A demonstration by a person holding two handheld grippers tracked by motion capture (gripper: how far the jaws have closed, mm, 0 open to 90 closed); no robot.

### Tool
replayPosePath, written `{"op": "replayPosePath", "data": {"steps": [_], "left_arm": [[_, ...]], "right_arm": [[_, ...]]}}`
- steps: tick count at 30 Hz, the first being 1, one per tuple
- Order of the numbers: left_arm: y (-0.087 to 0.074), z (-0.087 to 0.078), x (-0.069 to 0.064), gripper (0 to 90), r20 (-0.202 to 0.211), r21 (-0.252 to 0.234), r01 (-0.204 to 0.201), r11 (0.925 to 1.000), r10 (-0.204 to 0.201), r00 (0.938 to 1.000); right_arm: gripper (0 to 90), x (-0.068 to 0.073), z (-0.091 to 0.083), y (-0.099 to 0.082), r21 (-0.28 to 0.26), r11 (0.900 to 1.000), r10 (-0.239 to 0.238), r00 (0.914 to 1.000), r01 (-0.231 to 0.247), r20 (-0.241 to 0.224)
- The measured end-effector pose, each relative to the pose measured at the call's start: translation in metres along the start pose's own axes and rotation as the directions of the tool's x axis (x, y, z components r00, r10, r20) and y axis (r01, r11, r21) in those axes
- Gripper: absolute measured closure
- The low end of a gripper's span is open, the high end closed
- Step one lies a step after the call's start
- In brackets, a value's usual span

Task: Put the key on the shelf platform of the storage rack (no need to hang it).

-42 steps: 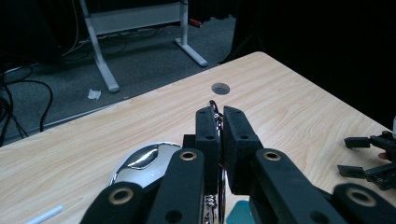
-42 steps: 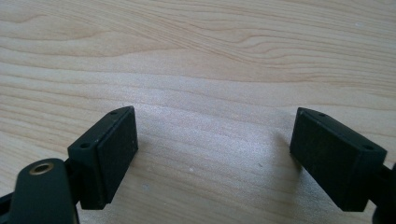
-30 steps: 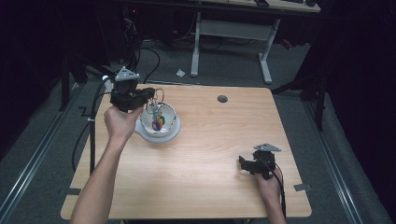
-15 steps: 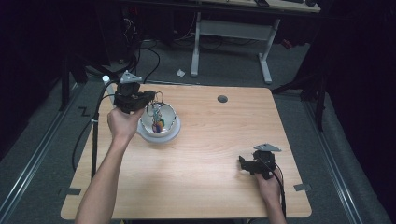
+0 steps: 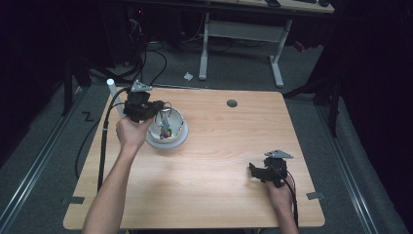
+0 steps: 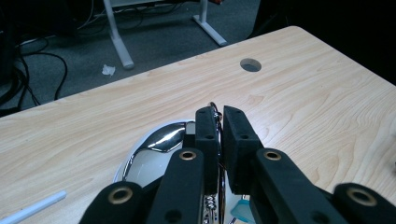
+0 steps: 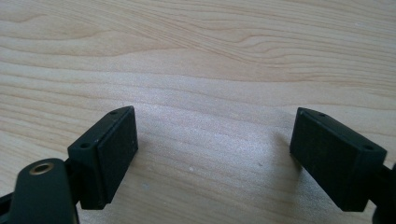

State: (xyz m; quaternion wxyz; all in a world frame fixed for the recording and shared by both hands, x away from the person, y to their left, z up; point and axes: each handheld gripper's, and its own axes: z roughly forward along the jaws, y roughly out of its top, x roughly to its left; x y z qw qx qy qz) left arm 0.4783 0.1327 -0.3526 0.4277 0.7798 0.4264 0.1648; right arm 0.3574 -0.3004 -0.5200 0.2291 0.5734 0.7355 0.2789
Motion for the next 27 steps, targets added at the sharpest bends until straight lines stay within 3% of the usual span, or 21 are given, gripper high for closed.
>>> {"op": "replayPosePath", "data": {"steps": [27], "left_arm": [[-0.022, 0.027, 0.004, 85.0, -0.002, 0.049, 0.039, 0.9981, -0.039, 0.9993]], "right_arm": [[15.2, 0.000, 0.000, 0.000, 0.000, 1.0000, 0.000, 1.0000, 0.000, 0.000]]}}
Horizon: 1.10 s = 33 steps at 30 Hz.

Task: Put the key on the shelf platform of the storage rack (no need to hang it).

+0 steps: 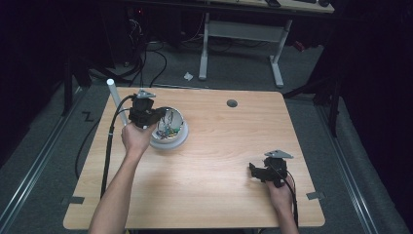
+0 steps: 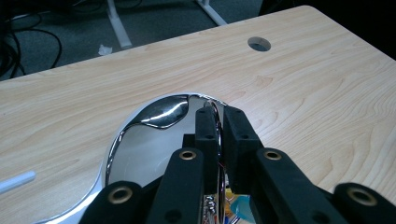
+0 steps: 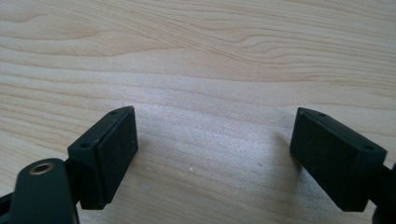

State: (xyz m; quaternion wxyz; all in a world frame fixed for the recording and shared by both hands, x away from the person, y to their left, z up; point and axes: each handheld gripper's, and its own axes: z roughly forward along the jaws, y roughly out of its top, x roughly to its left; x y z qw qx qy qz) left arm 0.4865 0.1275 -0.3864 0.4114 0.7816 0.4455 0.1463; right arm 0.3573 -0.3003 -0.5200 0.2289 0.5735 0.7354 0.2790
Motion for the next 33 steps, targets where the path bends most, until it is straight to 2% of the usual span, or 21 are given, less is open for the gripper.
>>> {"op": "replayPosePath", "data": {"steps": [9, 20, 24, 33], "left_arm": [[-0.005, 0.008, -0.001, 84.9, 0.002, 0.016, -0.003, 0.9999, 0.003, 1.0000], [-0.012, 0.016, 0.006, 84.7, -0.017, 0.023, 0.031, 0.9993, -0.031, 0.9994], [-0.014, 0.020, 0.006, 84.3, -0.033, 0.043, 0.023, 0.9988, -0.022, 0.9992], [-0.015, 0.023, 0.007, 83.6, -0.045, 0.052, 0.022, 0.9984, -0.020, 0.9988]], "right_arm": [[15.2, 0.000, 0.000, 0.000, 0.000, 1.0000, 0.000, 1.0000, 0.000, 0.000], [15.2, 0.000, 0.000, 0.000, 0.000, 1.0000, 0.000, 1.0000, 0.000, 0.000], [15.2, 0.000, 0.000, 0.000, 0.000, 1.0000, 0.000, 1.0000, 0.000, 0.001], [15.2, 0.000, 0.000, 0.000, 0.000, 1.0000, 0.000, 1.0000, 0.000, 0.000]]}}
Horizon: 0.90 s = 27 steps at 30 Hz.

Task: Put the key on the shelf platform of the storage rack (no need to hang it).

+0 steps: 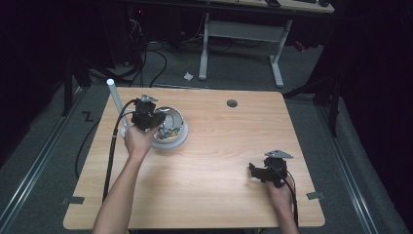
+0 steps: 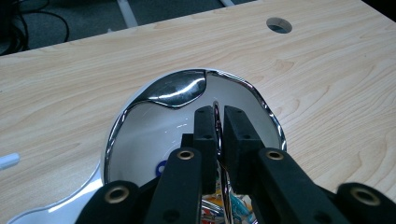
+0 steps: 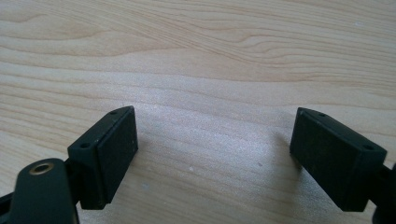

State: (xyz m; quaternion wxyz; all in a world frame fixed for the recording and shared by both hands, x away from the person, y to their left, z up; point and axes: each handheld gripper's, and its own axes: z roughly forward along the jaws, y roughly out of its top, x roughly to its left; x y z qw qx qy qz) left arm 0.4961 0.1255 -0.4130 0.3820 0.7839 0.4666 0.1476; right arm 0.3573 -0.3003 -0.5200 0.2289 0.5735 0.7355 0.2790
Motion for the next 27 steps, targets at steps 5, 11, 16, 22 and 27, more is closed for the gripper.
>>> {"op": "replayPosePath", "data": {"steps": [5, 11, 16, 22, 27], "left_arm": [[-0.0020, 0.0050, 0.0047, 82.7, -0.012, 0.030, 0.012, 0.9995, -0.011, 0.9999], [-0.0028, 0.0080, 0.0065, 78.9, -0.023, 0.040, 0.014, 0.9991, -0.013, 0.9996], [-0.0032, 0.0067, 0.0075, 72.2, -0.036, 0.044, 0.011, 0.9990, -0.010, 0.9993], [-0.0025, 0.0044, 0.0062, 57.9, -0.055, 0.045, 0.007, 0.9989, -0.005, 0.9985], [-0.0020, -0.0005, 0.0054, 50.6, -0.064, 0.040, 0.000, 0.9992, 0.002, 0.9979]], "right_arm": [[15.2, 0.0000, 0.0000, 0.0000, 0.000, 1.0000, 0.000, 1.0000, 0.000, 0.000], [15.2, 0.0000, 0.0000, 0.0000, 0.000, 1.0000, 0.000, 1.0000, 0.000, 0.000], [15.2, 0.0000, 0.0000, 0.0000, 0.000, 1.0000, 0.000, 1.0000, 0.000, 0.000], [15.2, 0.0000, 0.0000, 0.0000, 0.000, 1.0000, 0.000, 1.0000, 0.000, 0.000], [15.2, 0.0000, 0.0000, 0.0000, 0.000, 1.0000, 0.000, 1.0000, 0.000, 0.001]]}}
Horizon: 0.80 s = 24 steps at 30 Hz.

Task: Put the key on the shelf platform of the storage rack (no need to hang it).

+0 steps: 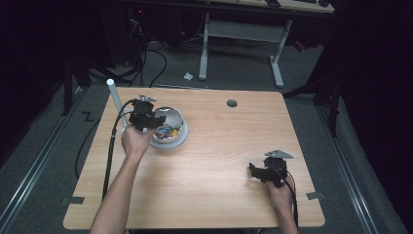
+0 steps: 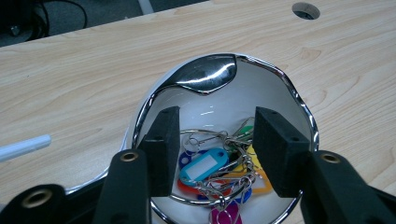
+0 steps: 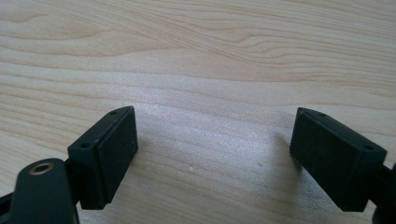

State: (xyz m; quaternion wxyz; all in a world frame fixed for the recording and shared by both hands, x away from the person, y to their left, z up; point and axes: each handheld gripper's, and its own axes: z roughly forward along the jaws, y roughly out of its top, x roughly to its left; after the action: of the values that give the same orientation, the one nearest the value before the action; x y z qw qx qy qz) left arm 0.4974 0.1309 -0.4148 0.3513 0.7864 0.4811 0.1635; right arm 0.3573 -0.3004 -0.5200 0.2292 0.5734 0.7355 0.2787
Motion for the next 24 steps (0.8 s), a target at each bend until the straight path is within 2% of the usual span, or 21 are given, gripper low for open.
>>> {"op": "replayPosePath", "data": {"steps": [8, 12, 24], "left_arm": [[0.000, -0.016, -0.006, 44.5, 0.009, -0.031, -0.022, 0.9993, 0.022, 0.9997], [-0.004, -0.026, -0.007, 43.2, 0.025, -0.061, -0.007, 0.9981, 0.008, 0.9996], [-0.022, -0.051, -0.008, 40.7, 0.053, -0.103, 0.013, 0.9946, -0.008, 0.9986]], "right_arm": [[15.2, 0.000, 0.000, 0.000, 0.000, 1.0000, 0.000, 1.0000, 0.000, -0.001], [15.2, 0.000, 0.000, 0.000, 0.000, 1.0000, 0.001, 1.0000, -0.001, -0.001], [15.2, 0.000, 0.000, 0.000, 0.000, 1.0000, 0.001, 1.0000, -0.001, 0.000]]}}
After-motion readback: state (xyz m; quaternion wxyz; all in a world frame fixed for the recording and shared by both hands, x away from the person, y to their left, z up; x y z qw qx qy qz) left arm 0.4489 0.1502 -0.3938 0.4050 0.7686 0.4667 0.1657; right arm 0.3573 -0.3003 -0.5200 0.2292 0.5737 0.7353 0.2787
